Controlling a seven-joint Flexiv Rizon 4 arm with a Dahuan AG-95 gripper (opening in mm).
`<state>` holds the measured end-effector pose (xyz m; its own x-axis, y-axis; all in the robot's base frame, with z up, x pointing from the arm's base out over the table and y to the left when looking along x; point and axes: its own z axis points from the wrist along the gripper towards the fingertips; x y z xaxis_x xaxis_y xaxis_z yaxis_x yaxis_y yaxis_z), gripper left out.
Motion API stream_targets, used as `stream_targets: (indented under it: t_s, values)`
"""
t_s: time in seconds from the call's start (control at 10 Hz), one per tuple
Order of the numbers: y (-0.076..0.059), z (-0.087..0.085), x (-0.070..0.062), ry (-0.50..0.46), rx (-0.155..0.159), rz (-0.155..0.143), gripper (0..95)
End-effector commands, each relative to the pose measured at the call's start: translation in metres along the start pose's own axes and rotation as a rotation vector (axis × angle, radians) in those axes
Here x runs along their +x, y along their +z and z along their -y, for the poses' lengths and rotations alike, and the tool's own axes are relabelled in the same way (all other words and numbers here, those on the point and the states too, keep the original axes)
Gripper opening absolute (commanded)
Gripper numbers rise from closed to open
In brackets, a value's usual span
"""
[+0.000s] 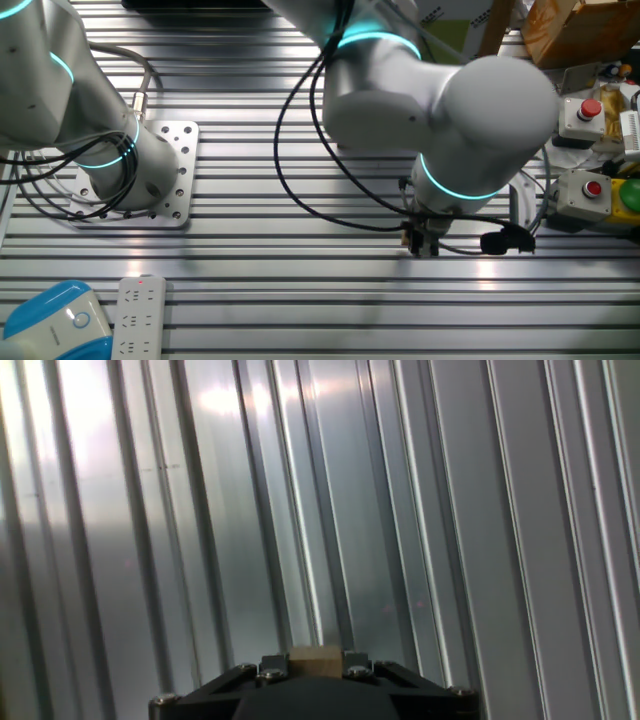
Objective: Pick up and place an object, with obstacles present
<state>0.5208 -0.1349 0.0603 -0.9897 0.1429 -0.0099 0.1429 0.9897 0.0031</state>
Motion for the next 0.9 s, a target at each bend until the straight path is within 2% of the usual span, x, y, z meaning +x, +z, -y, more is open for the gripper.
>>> stream_targets:
  t_s: [0.1,0.5,0.7,0.9]
  values:
    - [-0.010,-0.005,0.003,-0.001,-0.001,-0.003,0.0]
    - [-0.034,-0.020,0.012,0.010,-0.023,-0.012,0.0]
    - [-0.041,-0.022,0.011,0.005,-0.029,-0.017,0.0]
    - [-0.052,-0.027,0.004,0.017,-0.028,-0.030,0.0]
